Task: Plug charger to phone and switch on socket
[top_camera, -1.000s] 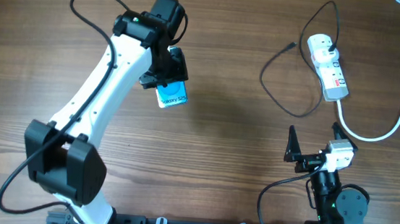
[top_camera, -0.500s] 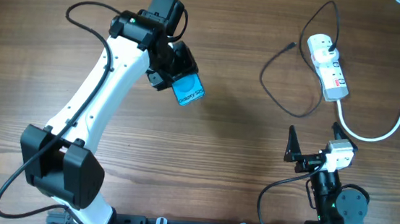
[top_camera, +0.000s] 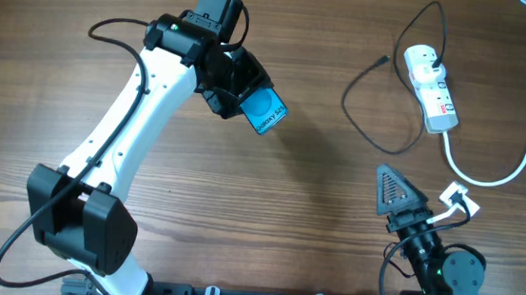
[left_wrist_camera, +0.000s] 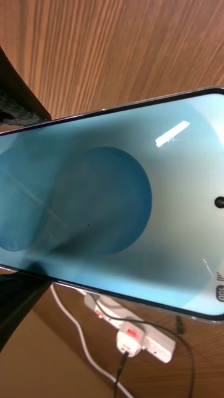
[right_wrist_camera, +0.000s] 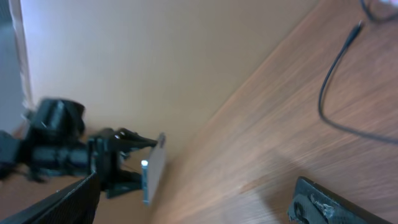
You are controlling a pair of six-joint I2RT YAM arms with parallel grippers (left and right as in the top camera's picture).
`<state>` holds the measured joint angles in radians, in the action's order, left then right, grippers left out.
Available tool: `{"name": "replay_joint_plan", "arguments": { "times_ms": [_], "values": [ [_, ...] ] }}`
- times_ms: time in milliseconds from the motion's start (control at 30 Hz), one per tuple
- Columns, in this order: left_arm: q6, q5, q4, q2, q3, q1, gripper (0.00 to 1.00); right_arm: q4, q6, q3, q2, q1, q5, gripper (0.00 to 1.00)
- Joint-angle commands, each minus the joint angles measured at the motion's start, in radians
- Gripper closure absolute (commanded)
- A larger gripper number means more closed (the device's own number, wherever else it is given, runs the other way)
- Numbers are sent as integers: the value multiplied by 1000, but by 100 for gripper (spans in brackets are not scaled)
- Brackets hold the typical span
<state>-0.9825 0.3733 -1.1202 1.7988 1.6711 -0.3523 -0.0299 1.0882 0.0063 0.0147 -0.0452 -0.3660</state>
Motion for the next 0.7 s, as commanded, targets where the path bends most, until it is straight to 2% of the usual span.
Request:
{"name": "replay_joint_plan", "arguments": {
  "times_ms": [0, 133, 200, 433, 667],
  "values": [
    [-13, 80, 8, -30, 27, 4, 46, -11, 60, -1, -5, -6, -26, 0],
    [-14, 81, 13, -30, 27, 4, 46, -143, -42, -1, 44, -8, -134, 1],
    [-18, 87, 15, -30, 27, 4, 46, -177, -48, -1, 103, -8, -159, 0],
    [-21, 91, 33, -30, 26, -13, 47, -389, -180, 64, 523, -23, -306, 0],
    [-45, 90, 59, -30, 26, -40, 47, -498, -338, 296, 985, -211, -316, 0]
  ]
}}
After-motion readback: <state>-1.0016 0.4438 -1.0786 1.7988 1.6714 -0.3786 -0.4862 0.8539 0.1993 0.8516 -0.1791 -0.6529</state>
